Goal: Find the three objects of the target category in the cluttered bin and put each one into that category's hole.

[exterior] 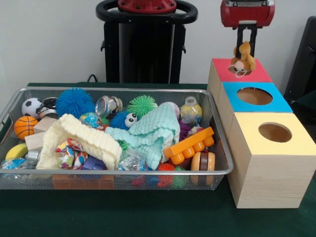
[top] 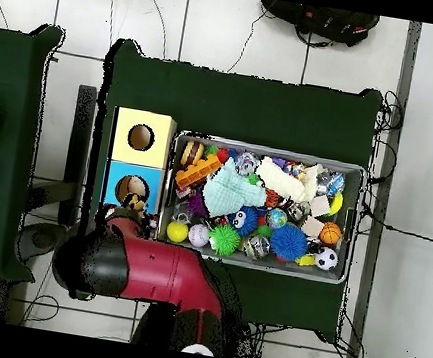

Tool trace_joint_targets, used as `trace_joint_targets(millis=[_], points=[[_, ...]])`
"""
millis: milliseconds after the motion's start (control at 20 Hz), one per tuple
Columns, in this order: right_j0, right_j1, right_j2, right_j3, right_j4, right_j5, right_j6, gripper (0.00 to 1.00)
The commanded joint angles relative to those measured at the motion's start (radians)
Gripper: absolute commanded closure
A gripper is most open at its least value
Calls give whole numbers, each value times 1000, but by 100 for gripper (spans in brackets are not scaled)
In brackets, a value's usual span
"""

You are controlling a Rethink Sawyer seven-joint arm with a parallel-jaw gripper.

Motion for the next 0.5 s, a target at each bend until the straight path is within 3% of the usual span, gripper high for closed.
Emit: trace_joint_targets(millis=[50, 500], points=[[-33, 37, 2, 34, 35, -13, 196, 100], [100, -91, -99, 200, 0, -95, 262, 100]])
